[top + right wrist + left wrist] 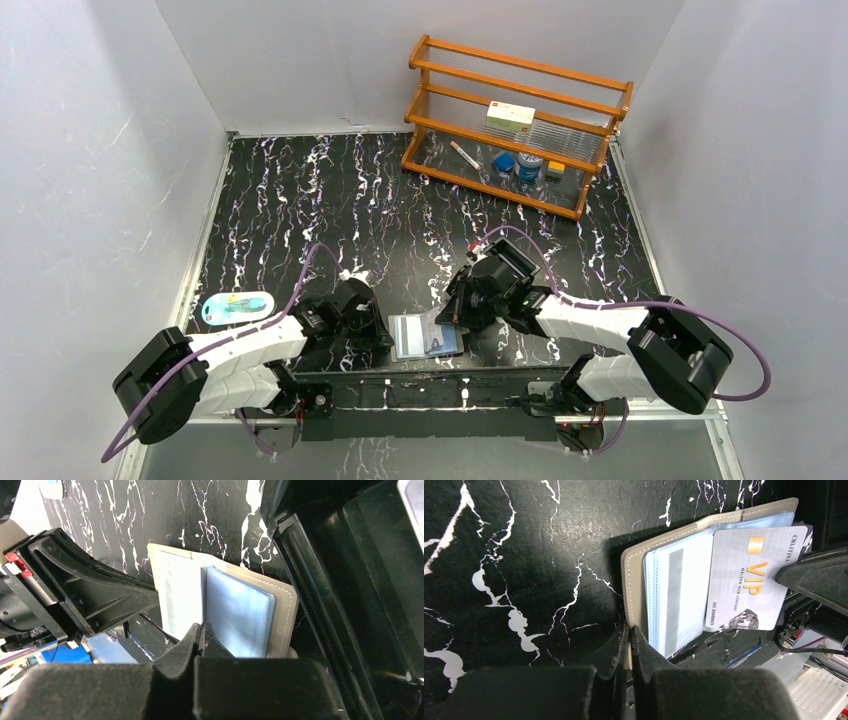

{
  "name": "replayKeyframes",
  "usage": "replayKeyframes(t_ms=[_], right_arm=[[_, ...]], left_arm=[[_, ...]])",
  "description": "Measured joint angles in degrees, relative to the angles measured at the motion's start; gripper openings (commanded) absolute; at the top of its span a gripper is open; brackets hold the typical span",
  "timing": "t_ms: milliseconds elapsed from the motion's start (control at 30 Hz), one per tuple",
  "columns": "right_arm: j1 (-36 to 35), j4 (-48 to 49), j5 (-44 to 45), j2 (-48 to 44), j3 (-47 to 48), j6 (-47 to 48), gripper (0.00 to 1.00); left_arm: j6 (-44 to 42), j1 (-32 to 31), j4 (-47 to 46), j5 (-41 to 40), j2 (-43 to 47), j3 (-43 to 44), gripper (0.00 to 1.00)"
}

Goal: Put the credit cards into the card holder
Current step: Insert the credit card into the card holder.

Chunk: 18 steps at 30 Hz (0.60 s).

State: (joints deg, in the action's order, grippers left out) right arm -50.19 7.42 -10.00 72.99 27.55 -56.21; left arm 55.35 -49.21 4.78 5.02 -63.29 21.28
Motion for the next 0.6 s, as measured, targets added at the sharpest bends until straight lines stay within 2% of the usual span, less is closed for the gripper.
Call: replayKeyframes(t_ms=[267, 600], right_arm=[[-0.5, 0.2, 0.9, 0.3, -0.1, -1.3, 0.0], [-1.1, 5.5, -0.9, 4.0, -0.9, -3.9, 0.0]], left_arm=[[0.2, 0.0, 0.0, 0.0, 0.5, -0.3, 0.0], [0.2, 0.0, -0.1, 0.0, 0.4, -0.3, 0.0]])
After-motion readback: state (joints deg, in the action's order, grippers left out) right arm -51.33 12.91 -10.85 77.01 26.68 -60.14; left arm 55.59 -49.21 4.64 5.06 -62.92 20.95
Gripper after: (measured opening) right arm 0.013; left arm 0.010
